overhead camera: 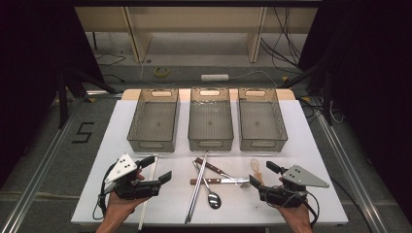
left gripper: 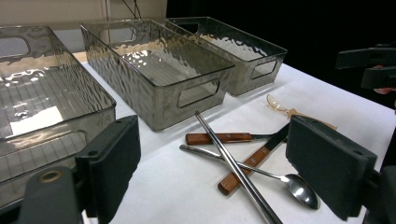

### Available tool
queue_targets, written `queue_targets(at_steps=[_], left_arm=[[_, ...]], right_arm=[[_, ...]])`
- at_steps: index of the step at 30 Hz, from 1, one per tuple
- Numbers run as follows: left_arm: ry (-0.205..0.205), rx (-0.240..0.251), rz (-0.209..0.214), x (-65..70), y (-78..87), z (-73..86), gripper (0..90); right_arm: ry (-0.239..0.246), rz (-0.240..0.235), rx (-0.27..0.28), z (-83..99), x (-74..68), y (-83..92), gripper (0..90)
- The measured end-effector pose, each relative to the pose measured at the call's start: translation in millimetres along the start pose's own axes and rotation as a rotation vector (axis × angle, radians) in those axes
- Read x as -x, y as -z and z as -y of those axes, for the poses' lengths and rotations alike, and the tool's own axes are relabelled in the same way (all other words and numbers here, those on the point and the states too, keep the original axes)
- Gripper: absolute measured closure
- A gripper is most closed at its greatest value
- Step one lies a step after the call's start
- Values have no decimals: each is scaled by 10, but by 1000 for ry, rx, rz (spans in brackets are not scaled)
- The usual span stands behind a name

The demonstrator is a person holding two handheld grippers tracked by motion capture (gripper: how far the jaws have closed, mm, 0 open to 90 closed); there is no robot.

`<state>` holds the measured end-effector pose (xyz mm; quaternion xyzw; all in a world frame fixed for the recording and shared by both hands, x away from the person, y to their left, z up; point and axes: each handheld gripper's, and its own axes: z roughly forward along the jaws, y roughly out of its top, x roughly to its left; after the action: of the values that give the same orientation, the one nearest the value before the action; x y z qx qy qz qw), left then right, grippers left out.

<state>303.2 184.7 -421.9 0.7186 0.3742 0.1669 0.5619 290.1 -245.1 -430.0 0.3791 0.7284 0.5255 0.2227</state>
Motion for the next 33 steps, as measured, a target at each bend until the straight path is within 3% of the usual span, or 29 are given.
queue_targets(at_steps=[2, 5, 18, 20, 26, 29, 32, 33], left_arm=[[22, -4, 9, 9, -1, -6, 174], [11, -11, -5, 29, -5, -9, 174], [33, -56, -31, 95, -39, -22, 177], [58, -62, -43, 115, -73, -34, 182], [79, -123, -68, 225, -171, -30, 207], [80, -167, -80, 274, -232, -18, 258], [107, -208, -83, 311, -293, -2, 288], [115, -243, -84, 332, -346, 20, 298]], right_arm=[[2, 0, 2, 0, -2, 1, 228], [1, -2, 2, 0, -2, 1, 228], [1, 9, 10, -1, 7, 14, 231], [-2, 8, 11, -2, 4, 15, 231], [-3, 18, 4, 2, 8, 12, 231], [-7, 23, 1, 3, 19, 14, 232], [-4, 25, -1, 4, 13, 12, 234], [-1, 25, -3, 5, 13, 10, 234]])
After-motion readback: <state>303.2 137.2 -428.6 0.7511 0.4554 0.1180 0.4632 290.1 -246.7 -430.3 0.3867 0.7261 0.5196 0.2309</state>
